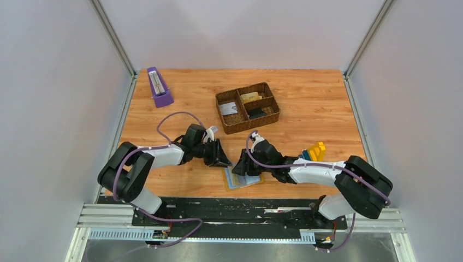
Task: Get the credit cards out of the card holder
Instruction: Remove the credit card from the card holder.
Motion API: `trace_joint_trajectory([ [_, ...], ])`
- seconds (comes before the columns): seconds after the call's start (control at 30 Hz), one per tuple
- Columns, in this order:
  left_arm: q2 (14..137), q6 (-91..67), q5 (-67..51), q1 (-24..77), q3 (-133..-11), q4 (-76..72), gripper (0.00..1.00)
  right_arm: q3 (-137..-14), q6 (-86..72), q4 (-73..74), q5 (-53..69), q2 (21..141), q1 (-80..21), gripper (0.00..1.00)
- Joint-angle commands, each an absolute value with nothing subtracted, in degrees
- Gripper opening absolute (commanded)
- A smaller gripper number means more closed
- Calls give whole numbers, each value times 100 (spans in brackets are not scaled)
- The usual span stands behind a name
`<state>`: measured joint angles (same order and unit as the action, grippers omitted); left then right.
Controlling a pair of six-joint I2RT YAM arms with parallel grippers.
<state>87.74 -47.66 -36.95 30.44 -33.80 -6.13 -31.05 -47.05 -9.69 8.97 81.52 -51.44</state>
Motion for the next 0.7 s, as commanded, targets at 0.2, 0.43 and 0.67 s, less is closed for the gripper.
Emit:
trace_joint_trajectory([
  [0.2, 9012, -4720, -3831, 3110, -3449, -829, 37, -3011, -4686, -1096, 729, 7966, -5085, 38],
  [0.43, 9041, -4594, -3719, 3120, -3547, -602, 35, -2937, -4717, -780, 424, 7584, -5049, 37],
  [0.67, 9113, -4471, -3666, 3114, -3588, -401, 19, -2793, -4700, -201, 144, 7034, -4883, 39],
])
